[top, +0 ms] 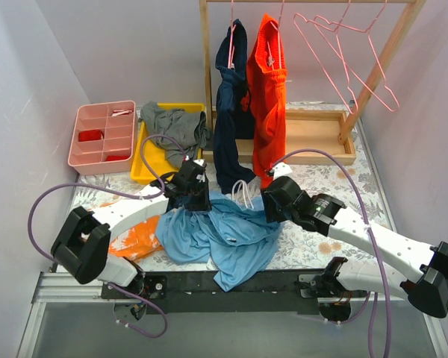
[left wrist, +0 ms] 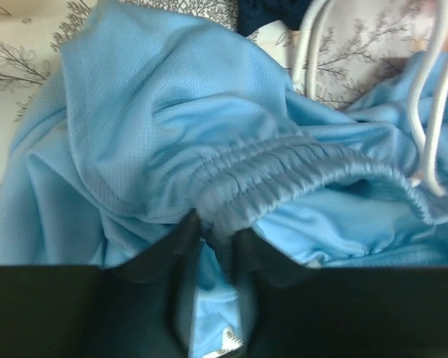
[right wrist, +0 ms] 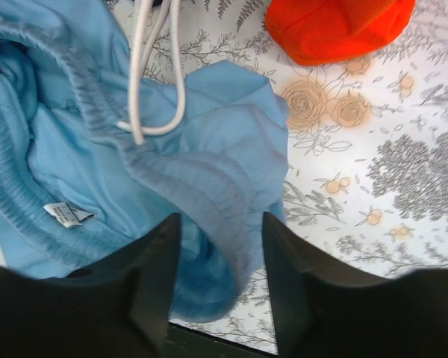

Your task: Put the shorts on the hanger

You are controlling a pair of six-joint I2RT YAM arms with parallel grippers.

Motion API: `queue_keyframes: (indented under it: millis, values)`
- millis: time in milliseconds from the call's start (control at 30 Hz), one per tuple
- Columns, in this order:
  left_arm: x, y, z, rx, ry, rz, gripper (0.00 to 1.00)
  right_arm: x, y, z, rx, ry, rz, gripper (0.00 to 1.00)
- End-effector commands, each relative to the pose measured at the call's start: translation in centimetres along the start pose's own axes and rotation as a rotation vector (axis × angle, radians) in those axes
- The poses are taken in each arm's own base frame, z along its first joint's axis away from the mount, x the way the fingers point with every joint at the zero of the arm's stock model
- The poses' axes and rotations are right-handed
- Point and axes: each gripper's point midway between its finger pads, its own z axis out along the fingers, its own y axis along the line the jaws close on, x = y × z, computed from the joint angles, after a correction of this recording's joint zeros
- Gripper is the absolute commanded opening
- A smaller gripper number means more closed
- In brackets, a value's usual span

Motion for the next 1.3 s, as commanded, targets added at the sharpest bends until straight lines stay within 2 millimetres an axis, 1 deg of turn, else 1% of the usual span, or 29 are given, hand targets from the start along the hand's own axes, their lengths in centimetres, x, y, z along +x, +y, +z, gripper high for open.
queue_keyframes:
  millis: [0,33,100,133,167,233,267,333,367,400,467,533,567,633,667,700,767,800,833,867,900,933,967,1000,1100,1133,1200,1233,1267]
  values:
    - [-0.9,0.3,0.5,-0.071,-0.036,0.029,0.06,0.9,-0.1,-0.4,-0.026,-0.023,0.092,0.61]
    - [-0.9,0.2,0.6,-0.073,-0.038,0.016,0.00,2.4,-0.4,0.0,-0.023,0.005,0.100,0.63]
    - [-1.0,0.1,0.5,-0.070,-0.048,0.010,0.00,3.4,0.0,0.2,-0.055,0.008,0.154,0.62]
    - [-1.1,0.0,0.5,-0.067,-0.049,0.008,0.00,4.8,-0.3,0.7,-0.054,0.031,0.163,0.62]
    - [-1.1,-0.1,0.4,-0.062,-0.051,0.008,0.00,5.5,-0.4,0.9,-0.056,0.044,0.177,0.62]
    - [-1.1,-0.2,0.3,-0.058,-0.048,0.009,0.00,6.2,-0.3,0.6,-0.067,0.054,0.237,0.62]
    - [-1.1,-0.3,0.3,-0.055,-0.048,0.011,0.00,7.5,-0.6,0.9,-0.060,0.071,0.247,0.62]
    - [-1.2,-0.3,0.2,-0.055,-0.048,0.014,0.00,7.2,-0.6,0.3,-0.089,0.020,0.305,0.64]
    - [-1.2,-0.3,0.2,-0.054,-0.049,0.014,0.00,7.7,-0.8,0.4,-0.094,0.015,0.316,0.64]
    - [-1.2,-0.3,0.3,-0.056,-0.048,0.015,0.00,7.2,-0.7,-0.2,-0.120,-0.018,0.338,0.64]
    - [-1.2,-0.3,0.3,-0.055,-0.045,0.019,0.00,7.2,-0.8,-0.7,-0.134,-0.035,0.368,0.65]
    - [-1.3,-0.4,0.1,-0.050,-0.049,0.017,0.00,7.3,-0.5,-0.6,-0.148,-0.030,0.375,0.64]
    - [-1.4,-0.5,0.0,-0.048,-0.054,0.014,0.00,8.2,-0.3,-0.1,-0.146,0.007,0.367,0.62]
    - [-1.9,-0.8,-0.7,-0.039,-0.078,0.012,0.00,8.7,0.1,0.6,-0.154,0.029,0.372,0.54]
    - [-2.4,-1.0,-1.1,-0.035,-0.090,0.012,0.00,9.5,0.0,1.2,-0.139,0.058,0.364,0.51]
    - [-2.7,-1.3,-1.8,-0.027,-0.105,0.013,0.00,9.6,-0.1,1.4,-0.126,0.060,0.364,0.42]
    - [-3.7,-1.6,-3.1,-0.029,-0.133,0.016,0.00,9.6,-1.0,1.5,-0.069,0.065,0.350,0.33]
    - [-4.2,-1.8,-3.7,-0.027,-0.147,0.024,0.00,8.2,-0.8,0.9,-0.072,0.037,0.344,0.22]
    - [-4.9,-2.2,-4.8,-0.014,-0.177,0.026,0.00,7.7,-1.1,0.5,-0.060,0.026,0.322,0.15]
    - [-5.0,-2.0,-5.5,-0.026,-0.182,0.031,0.00,7.0,-2.0,-0.1,-0.015,0.013,0.303,0.08]
    - [-6.5,-3.0,-7.0,-0.005,-0.224,0.035,0.00,4.2,-1.9,-1.7,-0.018,-0.045,0.309,0.01]
    - [-7.3,-3.3,-8.5,0.004,-0.258,0.047,0.00,2.3,-2.1,-2.9,-0.009,-0.086,0.308,0.01]
    - [-7.9,-3.6,-9.8,0.006,-0.275,0.056,0.00,0.3,-2.9,-4.1,0.031,-0.142,0.286,0.01]
    - [-9.7,-5.1,-12.0,0.046,-0.332,0.066,0.00,-3.5,-2.8,-7.2,0.013,-0.225,0.302,0.01]
    - [-12.3,-7.8,-17.4,0.152,-0.439,0.110,0.00,-9.3,-4.4,-11.9,0.073,-0.376,0.267,0.01]
    - [-14.3,-9.6,-20.9,0.222,-0.520,0.118,0.00,-12.8,-4.6,-15.3,0.053,-0.471,0.292,0.01]
    - [-15.9,-11.3,-25.3,0.301,-0.617,0.131,0.00,-16.0,-5.0,-17.8,0.079,-0.546,0.250,0.01]
    - [-17.0,-12.5,-28.4,0.355,-0.683,0.133,0.00,-18.4,-5.1,-20.8,0.051,-0.623,0.273,0.01]
    - [-17.8,-12.9,-30.3,0.378,-0.728,0.128,0.00,-19.5,-5.1,-21.3,0.065,-0.637,0.256,0.01]
